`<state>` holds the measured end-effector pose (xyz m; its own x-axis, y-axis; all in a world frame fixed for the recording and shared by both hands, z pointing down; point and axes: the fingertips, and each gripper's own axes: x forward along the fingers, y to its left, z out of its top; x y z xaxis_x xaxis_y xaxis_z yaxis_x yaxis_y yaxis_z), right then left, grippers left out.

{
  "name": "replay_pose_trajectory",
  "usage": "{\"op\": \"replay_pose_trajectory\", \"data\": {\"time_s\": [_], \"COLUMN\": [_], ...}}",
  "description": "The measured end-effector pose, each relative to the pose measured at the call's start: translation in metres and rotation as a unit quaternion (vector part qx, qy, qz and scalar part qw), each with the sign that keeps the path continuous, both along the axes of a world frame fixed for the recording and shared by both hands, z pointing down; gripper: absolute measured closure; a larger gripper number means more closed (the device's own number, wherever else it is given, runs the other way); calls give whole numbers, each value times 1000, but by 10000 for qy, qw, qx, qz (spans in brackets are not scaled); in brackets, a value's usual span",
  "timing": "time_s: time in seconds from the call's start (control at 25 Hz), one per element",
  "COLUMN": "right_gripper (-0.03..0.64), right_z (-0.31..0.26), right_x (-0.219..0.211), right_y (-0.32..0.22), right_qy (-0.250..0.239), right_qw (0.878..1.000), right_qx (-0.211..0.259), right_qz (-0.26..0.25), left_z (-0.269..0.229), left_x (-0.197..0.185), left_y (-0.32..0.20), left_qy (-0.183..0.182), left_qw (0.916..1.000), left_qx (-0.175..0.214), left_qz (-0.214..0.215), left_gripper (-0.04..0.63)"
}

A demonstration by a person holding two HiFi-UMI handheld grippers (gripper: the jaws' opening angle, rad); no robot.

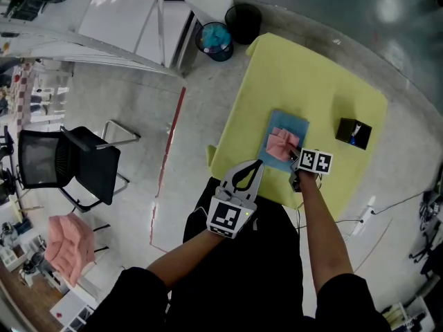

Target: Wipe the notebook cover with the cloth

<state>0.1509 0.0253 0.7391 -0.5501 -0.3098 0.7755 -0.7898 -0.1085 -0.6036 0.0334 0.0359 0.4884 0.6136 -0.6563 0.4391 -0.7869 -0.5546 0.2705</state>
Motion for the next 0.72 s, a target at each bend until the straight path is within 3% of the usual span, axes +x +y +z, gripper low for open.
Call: {"op": "replay_pose_trajectory", "data": {"time_s": [0.72], "right_gripper": [578], "right_z": [-2], "right_x": [33], "right_y": [13], "right_qy": [17], "right_qw": [9999], "right_qx": [-5], "right_qz": [165], "left_z": [0], "left_x": [21], "left_y": [9], "left_qy": [-6], "left_qw": [9999], "left_qx": [-28], "left_qz": [120], "left_gripper": [588]}}
